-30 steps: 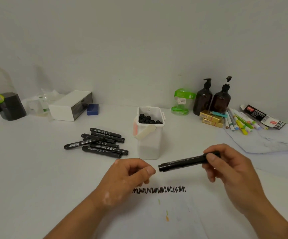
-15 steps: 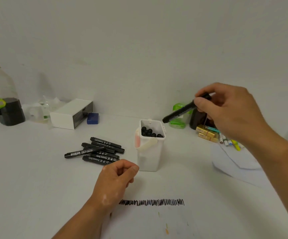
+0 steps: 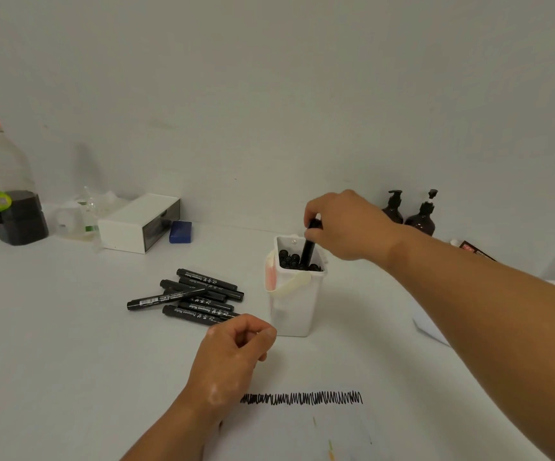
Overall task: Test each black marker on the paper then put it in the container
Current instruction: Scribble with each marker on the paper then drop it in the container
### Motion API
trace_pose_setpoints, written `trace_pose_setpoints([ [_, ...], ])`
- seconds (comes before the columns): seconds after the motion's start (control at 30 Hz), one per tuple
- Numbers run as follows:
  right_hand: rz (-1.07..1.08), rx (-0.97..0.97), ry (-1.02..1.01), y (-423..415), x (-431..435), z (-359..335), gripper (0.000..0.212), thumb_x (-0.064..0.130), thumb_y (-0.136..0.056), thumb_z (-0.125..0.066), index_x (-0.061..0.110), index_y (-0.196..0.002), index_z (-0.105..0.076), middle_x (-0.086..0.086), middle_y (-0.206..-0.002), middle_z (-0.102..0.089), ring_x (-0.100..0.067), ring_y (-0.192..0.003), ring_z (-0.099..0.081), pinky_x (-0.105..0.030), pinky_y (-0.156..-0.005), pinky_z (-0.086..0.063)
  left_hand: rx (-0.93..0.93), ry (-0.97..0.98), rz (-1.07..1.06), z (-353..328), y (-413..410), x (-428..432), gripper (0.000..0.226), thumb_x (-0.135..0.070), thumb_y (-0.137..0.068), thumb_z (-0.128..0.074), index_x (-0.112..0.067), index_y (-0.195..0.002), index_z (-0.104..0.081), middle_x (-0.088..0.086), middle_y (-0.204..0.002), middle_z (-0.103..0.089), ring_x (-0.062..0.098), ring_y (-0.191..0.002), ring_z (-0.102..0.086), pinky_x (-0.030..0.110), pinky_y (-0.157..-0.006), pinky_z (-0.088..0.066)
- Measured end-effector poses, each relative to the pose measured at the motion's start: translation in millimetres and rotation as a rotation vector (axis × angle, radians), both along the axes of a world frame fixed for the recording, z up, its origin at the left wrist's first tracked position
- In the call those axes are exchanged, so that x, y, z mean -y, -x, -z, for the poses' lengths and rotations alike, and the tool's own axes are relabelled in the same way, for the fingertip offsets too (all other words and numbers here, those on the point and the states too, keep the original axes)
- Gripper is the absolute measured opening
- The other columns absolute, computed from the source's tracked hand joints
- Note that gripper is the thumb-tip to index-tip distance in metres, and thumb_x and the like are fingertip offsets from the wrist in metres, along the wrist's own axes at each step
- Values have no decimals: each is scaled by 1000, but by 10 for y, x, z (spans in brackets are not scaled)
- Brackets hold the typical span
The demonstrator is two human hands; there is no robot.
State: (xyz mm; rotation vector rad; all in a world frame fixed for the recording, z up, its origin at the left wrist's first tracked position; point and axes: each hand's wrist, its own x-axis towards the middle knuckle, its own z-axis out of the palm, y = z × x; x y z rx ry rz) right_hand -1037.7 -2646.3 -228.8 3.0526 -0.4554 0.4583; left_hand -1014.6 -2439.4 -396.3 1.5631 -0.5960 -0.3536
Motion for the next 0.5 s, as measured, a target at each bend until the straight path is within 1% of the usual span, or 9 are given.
trace_pose_setpoints([
  [0.1, -34, -113, -13, -66, -4, 59, 11, 29, -92, -66, 29, -100, -74, 3, -96, -71, -15, -78, -61, -30, -70, -55, 2, -5, 3, -1, 0, 8, 13, -25, -88, -71, -31, -76, -74, -7, -56, -61, -1, -53, -55, 13, -55, -43],
  [0.17, -39, -187, -6, -99, -7, 99, 19, 24, -94, -63, 29, -107, -75, 6, -93, -70, -14, -77, -59, -30, -73, -55, 3, -5, 3, -3, 2, 9, 13, -25, -88, -72, -31, -76, -74, -7, -57, -61, -1, -53, -55, 12, -55, -42],
  [0.23, -37, -270, 7, -130, -17, 129, 27, 18, -94, -58, 29, -113, -74, 5, -95, -68, -17, -83, -60, -31, -78, -56, 3, -4, 4, -7, 5, 9, 13, -26, -88, -72, -31, -76, -74, -6, -57, -61, -1, -53, -55, 13, -55, -42],
  [0.27, -38, -305, 16, -143, -26, 138, 30, 17, -94, -56, 29, -114, -74, 4, -97, -68, -18, -86, -59, -31, -77, -55, 2, -2, 5, -6, 6, 6, 13, -26, -88, -72, -30, -76, -74, -6, -57, -61, -1, -53, -55, 13, -56, -42],
  [0.33, -44, -363, 37, -156, -49, 146, 31, 15, -92, -53, 28, -111, -75, 4, -96, -70, -20, -87, -60, -30, -71, -50, 2, 0, 8, -5, 6, 7, 13, -25, -88, -71, -30, -76, -74, -7, -57, -60, -1, -54, -55, 13, -56, -43],
  [0.4, -46, -401, 58, -160, -68, 143, 29, 14, -92, -51, 23, -104, -76, -1, -97, -73, -24, -89, -63, -31, -70, -50, 8, -5, 10, -2, 5, 7, 13, -25, -88, -71, -30, -77, -74, -7, -57, -60, -1, -54, -55, 13, -56, -43],
  [0.5, -44, -434, 68, -162, -79, 135, 31, 12, -93, -47, 15, -103, -76, -7, -101, -75, -28, -96, -65, -34, -76, -52, 12, -6, 11, 2, 0, 9, 13, -25, -88, -71, -29, -76, -74, -6, -57, -60, -1, -54, -55, 13, -56, -43],
])
